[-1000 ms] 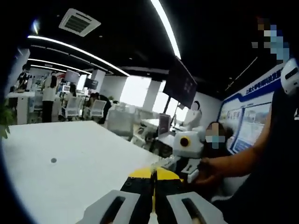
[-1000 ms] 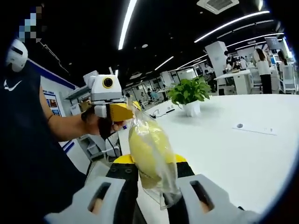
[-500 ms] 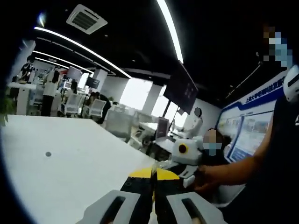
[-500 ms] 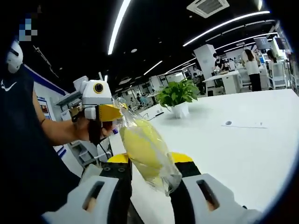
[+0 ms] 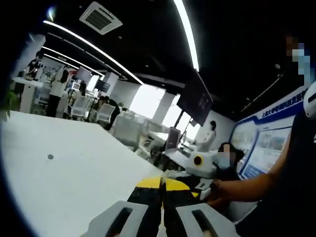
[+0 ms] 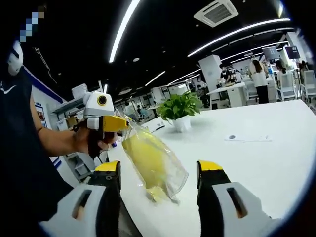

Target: Compare the silicone blocks by pressing each to a similar depth, holding the contact briefly, and releasing to observe deformation and rebound differences across the visible hardness samples.

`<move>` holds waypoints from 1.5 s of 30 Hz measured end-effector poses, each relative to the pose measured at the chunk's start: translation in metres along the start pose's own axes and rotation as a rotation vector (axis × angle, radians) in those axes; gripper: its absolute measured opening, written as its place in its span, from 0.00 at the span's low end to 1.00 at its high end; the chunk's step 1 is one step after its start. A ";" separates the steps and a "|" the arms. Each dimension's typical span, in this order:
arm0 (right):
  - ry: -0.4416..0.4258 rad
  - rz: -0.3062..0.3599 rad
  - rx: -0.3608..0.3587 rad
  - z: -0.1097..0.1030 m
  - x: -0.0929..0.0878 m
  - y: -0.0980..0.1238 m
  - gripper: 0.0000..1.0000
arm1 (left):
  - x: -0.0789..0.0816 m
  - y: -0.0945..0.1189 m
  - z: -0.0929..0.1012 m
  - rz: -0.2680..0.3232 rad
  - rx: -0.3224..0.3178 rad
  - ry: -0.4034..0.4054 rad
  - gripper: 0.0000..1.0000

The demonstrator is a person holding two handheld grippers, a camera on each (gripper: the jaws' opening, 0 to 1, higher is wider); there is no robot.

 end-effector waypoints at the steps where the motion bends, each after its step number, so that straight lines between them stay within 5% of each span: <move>1: 0.002 0.003 -0.001 0.000 0.000 0.002 0.72 | -0.002 0.000 -0.001 -0.005 0.004 0.000 0.00; 5: 0.007 0.017 -0.053 0.009 0.001 0.012 0.89 | -0.005 0.000 -0.002 -0.014 0.011 0.000 0.00; 7: 0.006 -0.037 -0.111 0.016 -0.005 0.020 0.96 | -0.006 0.000 -0.004 -0.015 0.012 0.004 0.00; 14: 0.108 -0.114 -0.265 0.035 -0.033 0.052 0.97 | -0.013 -0.004 -0.013 -0.010 0.032 0.031 0.00; 29: 0.146 -0.169 -0.334 0.018 -0.085 0.071 0.96 | -0.027 -0.002 -0.032 0.017 0.061 0.136 0.00; 37: 0.125 -0.191 -0.374 0.021 -0.099 0.086 0.97 | -0.038 -0.006 -0.037 0.017 0.076 0.201 0.00; 45: 0.101 -0.179 -0.378 0.021 -0.096 0.089 0.97 | -0.051 -0.014 -0.042 0.006 0.082 0.216 0.00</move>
Point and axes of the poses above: the point that each gripper's makers call its tool centre point, and the gripper's own axes: y roughly backward along the fingers, z roughly to its right, x roughly out of its top, the point moved 4 cm from there along y, roughly backward along the fingers, and after that the axes turned 6 degrees about y, right-handed, at the moved point
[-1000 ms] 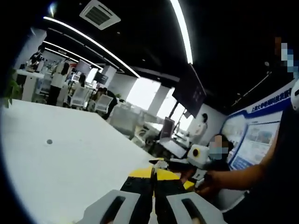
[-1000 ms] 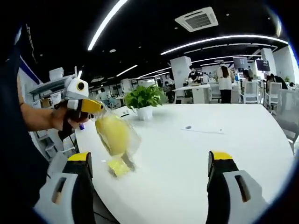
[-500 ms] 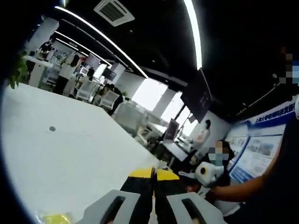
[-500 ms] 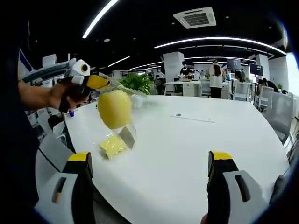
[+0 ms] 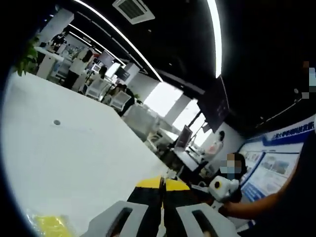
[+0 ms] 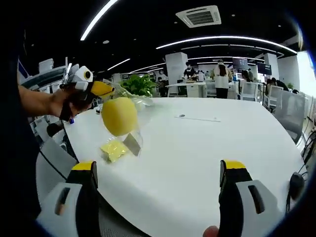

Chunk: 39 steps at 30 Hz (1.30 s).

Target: Compare the silicone blocks by pressing each to a similar depth, holding the contact briefly, and releasing to observe deformation and rebound differences across the visible hardness samples.

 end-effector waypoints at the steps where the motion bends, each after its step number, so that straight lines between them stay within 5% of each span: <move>1: 0.000 0.003 0.001 0.000 0.000 0.000 0.97 | -0.003 -0.001 -0.004 -0.004 0.004 0.009 0.00; 22: -0.016 -0.027 -0.009 0.002 -0.005 0.006 0.97 | -0.041 -0.018 -0.032 -0.061 0.007 0.129 0.00; 39: -0.031 -0.050 -0.013 0.000 -0.015 0.009 0.97 | -0.059 -0.032 -0.062 -0.035 0.055 0.272 0.00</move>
Point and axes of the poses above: the point that each gripper's makers call its tool centre point, and the gripper's own axes: y roughly backward along the fingers, z roughly to its right, x roughly out of its top, the point moved 4 cm from there along y, roughly backward along the fingers, and after that the axes turned 6 degrees about y, right-handed, at the moved point
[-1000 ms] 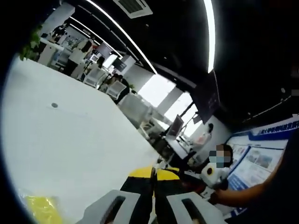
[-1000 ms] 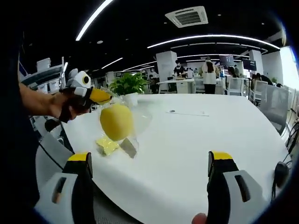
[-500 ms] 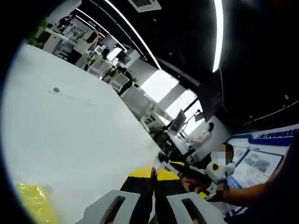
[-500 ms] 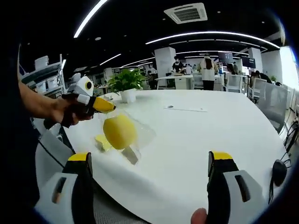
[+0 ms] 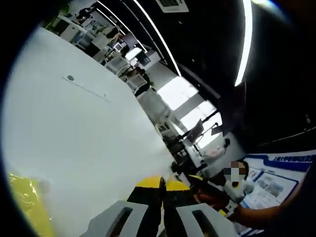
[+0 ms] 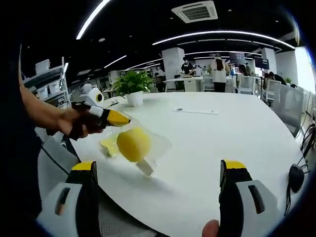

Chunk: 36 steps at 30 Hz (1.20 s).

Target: Compare the silicone blocks by pressing each to a similar depth, holding the contact briefly, and releasing to observe deformation and rebound differences across the visible hardness samples.

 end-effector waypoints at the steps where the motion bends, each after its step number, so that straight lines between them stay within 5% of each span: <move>1: -0.003 -0.001 -0.001 0.000 0.000 0.000 0.97 | 0.000 0.000 -0.003 -0.003 0.008 0.007 0.00; 12: -0.005 -0.006 -0.006 0.001 0.005 0.001 0.97 | 0.010 0.006 -0.041 0.064 0.099 0.005 0.00; 14: -0.010 -0.002 -0.007 0.000 0.006 0.001 0.97 | 0.013 0.007 -0.054 0.070 0.156 -0.016 0.00; 19: 0.009 -0.025 0.001 -0.003 -0.001 -0.002 0.97 | 0.014 0.008 -0.070 0.042 0.241 -0.082 0.00; 36: -0.023 -0.020 -0.020 -0.010 -0.001 0.001 0.97 | 0.010 0.004 -0.103 -0.023 0.323 -0.181 0.00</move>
Point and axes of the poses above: the point that each gripper's makers call its tool centre point, and the gripper's own axes: y roughly backward along the fingers, z roughly to its right, x roughly out of its top, the point moved 4 cm from there along y, roughly backward along the fingers, and after that the axes turned 6 degrees about y, right-handed, at the moved point
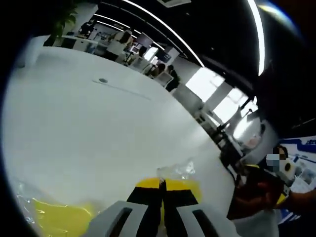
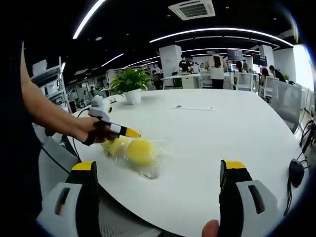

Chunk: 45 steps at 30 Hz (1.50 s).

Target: Compare the silicone blocks by pressing each to a similar depth, holding the contact briefly, and releasing to observe deformation and rebound differences across the visible hardness samples.

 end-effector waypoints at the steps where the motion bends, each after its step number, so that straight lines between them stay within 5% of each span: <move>1: -0.001 -0.002 0.000 -0.001 0.000 0.000 0.97 | 0.000 -0.002 -0.001 -0.006 0.001 0.002 0.00; 22: -0.030 -0.043 0.005 -0.004 -0.012 -0.004 0.97 | -0.008 -0.026 -0.017 -0.140 0.024 -0.144 0.00; 30: -0.037 -0.051 0.023 -0.004 -0.013 -0.010 0.97 | -0.006 -0.030 -0.019 -0.135 0.035 -0.130 0.01; 41: -0.039 -0.066 0.069 -0.005 -0.016 -0.020 0.97 | -0.003 -0.030 -0.029 -0.137 0.062 -0.007 0.07; 45: -0.038 -0.062 0.074 -0.006 -0.015 -0.021 0.97 | -0.002 -0.031 -0.026 -0.141 0.062 -0.037 0.07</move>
Point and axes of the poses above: the point that each gripper's makers call its tool centre point, and the gripper's own axes: y roughly backward along the fingers, z roughly to its right, x roughly out of its top, the point moved 4 cm from there along y, roughly backward along the fingers, and after that the axes turned 6 degrees about y, right-handed, at the moved point
